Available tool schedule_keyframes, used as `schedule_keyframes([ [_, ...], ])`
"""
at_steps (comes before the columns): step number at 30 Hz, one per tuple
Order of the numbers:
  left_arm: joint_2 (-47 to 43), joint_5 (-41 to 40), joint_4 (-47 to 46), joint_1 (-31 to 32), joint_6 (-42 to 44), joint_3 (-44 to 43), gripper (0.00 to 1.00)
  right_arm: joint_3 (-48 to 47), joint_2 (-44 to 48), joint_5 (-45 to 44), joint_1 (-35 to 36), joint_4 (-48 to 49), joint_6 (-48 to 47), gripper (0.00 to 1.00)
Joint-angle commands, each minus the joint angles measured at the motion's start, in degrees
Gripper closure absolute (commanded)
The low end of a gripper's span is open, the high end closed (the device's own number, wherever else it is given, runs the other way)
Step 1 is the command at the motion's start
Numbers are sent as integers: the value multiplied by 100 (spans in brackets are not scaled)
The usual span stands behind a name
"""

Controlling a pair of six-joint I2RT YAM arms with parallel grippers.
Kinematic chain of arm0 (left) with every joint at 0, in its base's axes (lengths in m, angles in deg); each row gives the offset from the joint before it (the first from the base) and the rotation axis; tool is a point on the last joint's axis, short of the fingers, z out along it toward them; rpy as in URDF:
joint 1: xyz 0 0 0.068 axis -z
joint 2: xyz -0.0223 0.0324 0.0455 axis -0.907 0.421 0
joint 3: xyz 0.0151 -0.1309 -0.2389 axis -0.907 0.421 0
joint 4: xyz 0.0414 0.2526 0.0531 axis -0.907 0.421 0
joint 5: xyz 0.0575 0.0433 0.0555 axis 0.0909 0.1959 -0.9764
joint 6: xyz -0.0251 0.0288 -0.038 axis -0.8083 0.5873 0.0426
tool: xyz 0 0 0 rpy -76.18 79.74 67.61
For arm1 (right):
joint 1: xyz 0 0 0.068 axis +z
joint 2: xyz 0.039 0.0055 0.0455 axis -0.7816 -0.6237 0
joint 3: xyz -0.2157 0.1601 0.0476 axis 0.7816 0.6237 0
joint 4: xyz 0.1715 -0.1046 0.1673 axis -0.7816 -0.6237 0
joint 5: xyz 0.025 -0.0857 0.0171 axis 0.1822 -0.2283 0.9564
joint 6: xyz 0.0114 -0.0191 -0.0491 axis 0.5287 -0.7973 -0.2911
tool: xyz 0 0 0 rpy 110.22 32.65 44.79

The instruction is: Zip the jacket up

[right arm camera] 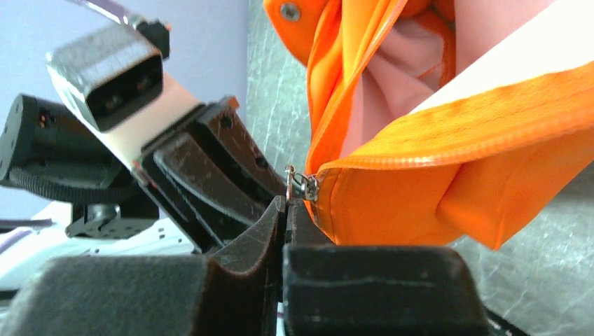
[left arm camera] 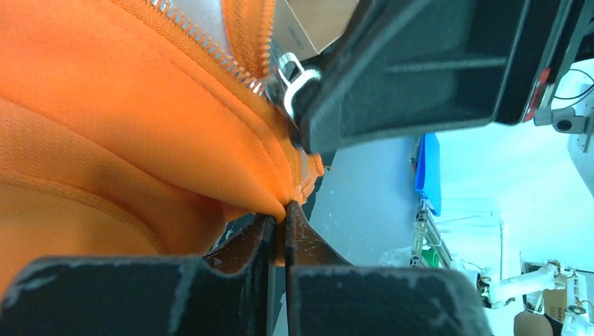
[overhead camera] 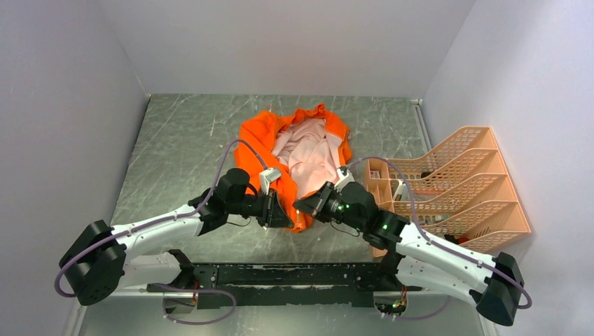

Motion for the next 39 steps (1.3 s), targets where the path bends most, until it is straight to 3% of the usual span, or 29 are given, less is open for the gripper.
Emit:
schedule_keyframes([
  [1, -105, 105, 434, 189, 245, 58, 92, -399, -238, 21, -389, 886, -484, 100],
  [9, -394, -83, 703, 312, 247, 237, 92, -770, -968, 279, -882, 1469, -1114, 100],
  [14, -543, -155, 683, 388, 109, 412, 92, -853, -1430, 450, -1162, 2315, -1339, 100],
  [27, -744, -387, 637, 560, -215, 731, 92, -1606, -2658, 276, -1869, 3814, -1911, 100],
  [39, -702, -686, 489, 764, -504, 932, 92, -3065, -3896, 892, -2658, 4430, -2295, 100],
])
